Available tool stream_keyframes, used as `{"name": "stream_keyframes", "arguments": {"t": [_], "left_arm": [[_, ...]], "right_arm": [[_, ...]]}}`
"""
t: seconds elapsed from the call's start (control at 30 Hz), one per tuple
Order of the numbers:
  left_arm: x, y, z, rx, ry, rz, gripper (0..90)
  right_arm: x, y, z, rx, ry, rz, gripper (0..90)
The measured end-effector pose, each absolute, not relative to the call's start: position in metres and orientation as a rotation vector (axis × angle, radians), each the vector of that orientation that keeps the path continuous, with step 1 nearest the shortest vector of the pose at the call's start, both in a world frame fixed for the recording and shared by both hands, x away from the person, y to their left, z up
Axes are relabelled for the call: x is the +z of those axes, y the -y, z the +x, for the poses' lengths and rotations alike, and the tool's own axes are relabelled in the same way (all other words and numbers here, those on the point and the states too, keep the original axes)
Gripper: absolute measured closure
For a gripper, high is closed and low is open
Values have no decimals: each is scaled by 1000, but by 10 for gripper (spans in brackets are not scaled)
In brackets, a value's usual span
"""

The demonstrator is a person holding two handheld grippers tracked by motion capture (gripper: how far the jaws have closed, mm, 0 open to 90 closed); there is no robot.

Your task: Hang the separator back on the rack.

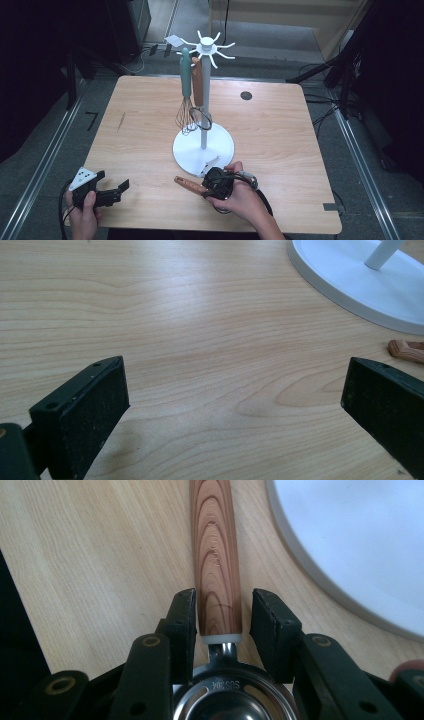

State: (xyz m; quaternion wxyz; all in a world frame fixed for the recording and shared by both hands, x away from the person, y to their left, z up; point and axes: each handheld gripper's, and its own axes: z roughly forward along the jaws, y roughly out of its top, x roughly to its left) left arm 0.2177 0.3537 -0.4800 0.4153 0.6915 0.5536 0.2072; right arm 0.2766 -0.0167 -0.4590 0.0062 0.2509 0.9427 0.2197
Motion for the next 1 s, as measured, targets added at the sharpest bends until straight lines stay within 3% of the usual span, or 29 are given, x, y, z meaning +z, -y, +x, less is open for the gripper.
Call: {"name": "stream_keyframes", "arguments": {"t": [0.53,1.0], "left_arm": [[-482,-351,220,521,-1384,1767,0],[-483,-352,221,520,-1391,1755,0]], "right_arm": [[-461,-4,273,465,-2956,774,699],[-459,6,263,564,-2871,770,709]]}}
